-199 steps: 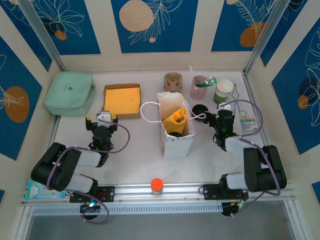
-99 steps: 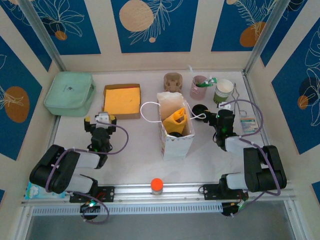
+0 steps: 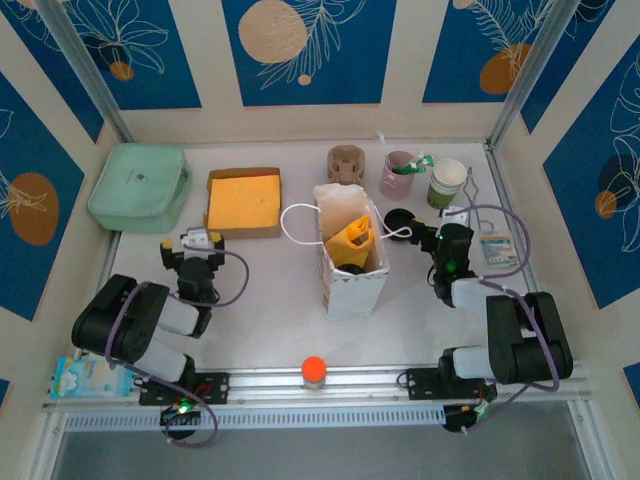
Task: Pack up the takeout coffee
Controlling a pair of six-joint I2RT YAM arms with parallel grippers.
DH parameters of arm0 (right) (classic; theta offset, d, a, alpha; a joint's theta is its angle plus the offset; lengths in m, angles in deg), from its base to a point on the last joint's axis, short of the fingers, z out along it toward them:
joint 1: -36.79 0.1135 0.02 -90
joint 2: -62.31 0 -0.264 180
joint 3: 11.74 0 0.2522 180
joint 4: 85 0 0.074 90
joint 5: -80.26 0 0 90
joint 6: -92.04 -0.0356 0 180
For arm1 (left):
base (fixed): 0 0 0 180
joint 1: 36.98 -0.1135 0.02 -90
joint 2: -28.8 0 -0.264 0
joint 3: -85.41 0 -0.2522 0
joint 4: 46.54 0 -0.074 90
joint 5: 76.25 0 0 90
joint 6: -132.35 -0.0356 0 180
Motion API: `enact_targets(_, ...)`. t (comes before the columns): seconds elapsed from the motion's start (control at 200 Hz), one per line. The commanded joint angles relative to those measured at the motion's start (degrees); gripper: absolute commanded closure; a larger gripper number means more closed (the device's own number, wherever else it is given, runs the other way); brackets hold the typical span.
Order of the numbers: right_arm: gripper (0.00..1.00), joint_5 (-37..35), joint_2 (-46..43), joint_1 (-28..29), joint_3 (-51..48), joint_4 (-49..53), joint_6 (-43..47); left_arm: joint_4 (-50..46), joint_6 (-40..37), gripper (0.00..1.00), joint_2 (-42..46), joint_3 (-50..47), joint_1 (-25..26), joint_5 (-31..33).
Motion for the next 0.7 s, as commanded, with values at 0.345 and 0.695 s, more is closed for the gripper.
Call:
enact_targets(0.345, 0.01, 1.38, 6.07, 3.98, -6.15, -23.22, 5.47, 5.05, 1.48, 0.01, -0.3, -0.55, -1.09, -2.94)
enact_targets(0.695, 0.03, 2.18, 12.83, 9.4, -12.51, -42.46, 13.15, 5.05, -0.65, 0.0, 1.64, -2.36, -0.87, -10.08)
